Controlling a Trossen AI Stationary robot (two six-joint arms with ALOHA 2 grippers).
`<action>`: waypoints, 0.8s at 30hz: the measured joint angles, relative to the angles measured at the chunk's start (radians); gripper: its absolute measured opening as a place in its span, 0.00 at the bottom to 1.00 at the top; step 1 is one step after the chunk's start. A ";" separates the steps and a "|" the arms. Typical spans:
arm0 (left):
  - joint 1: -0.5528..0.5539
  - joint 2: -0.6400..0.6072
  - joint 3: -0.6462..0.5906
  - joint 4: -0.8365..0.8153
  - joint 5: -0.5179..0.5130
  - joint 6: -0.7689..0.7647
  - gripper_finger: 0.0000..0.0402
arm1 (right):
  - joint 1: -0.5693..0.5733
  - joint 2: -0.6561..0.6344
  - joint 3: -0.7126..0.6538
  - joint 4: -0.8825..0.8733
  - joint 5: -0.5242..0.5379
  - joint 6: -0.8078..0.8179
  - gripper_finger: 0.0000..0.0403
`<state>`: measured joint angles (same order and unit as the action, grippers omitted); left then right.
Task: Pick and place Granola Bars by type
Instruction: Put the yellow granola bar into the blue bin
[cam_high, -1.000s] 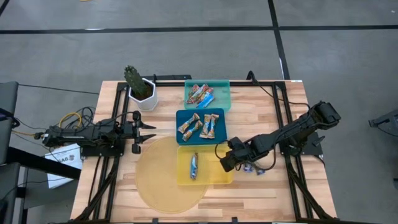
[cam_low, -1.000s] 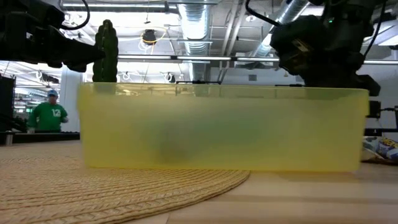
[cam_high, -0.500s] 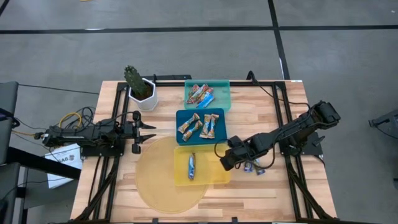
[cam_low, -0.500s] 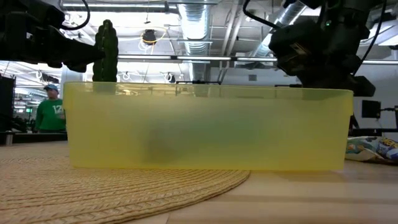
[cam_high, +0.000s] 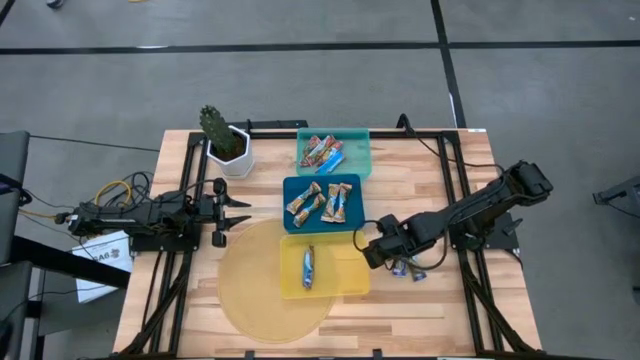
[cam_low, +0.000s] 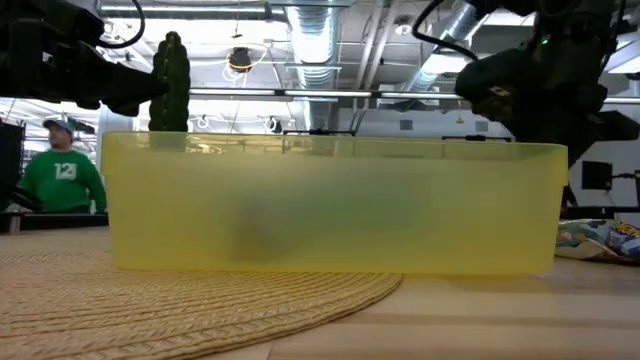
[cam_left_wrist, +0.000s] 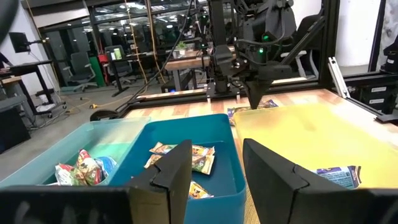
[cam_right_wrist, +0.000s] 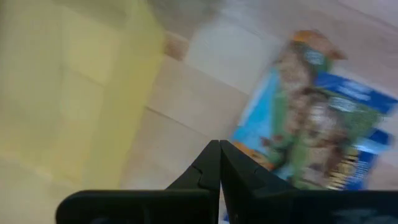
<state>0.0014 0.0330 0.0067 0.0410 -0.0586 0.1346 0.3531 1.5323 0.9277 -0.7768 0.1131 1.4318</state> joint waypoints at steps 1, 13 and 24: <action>0.000 0.000 0.000 0.000 0.000 -0.003 0.34 | 0.000 -0.009 -0.001 -0.017 0.001 -0.001 0.00; 0.000 0.000 0.000 0.000 0.000 0.004 0.34 | 0.007 -0.015 0.000 -0.088 0.045 -0.051 0.21; 0.000 0.000 0.000 0.000 0.000 -0.002 0.34 | 0.007 0.033 0.000 -0.075 0.016 -0.044 0.45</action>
<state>0.0016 0.0329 0.0071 0.0410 -0.0589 0.1328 0.3603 1.5656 0.9276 -0.8518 0.1291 1.3880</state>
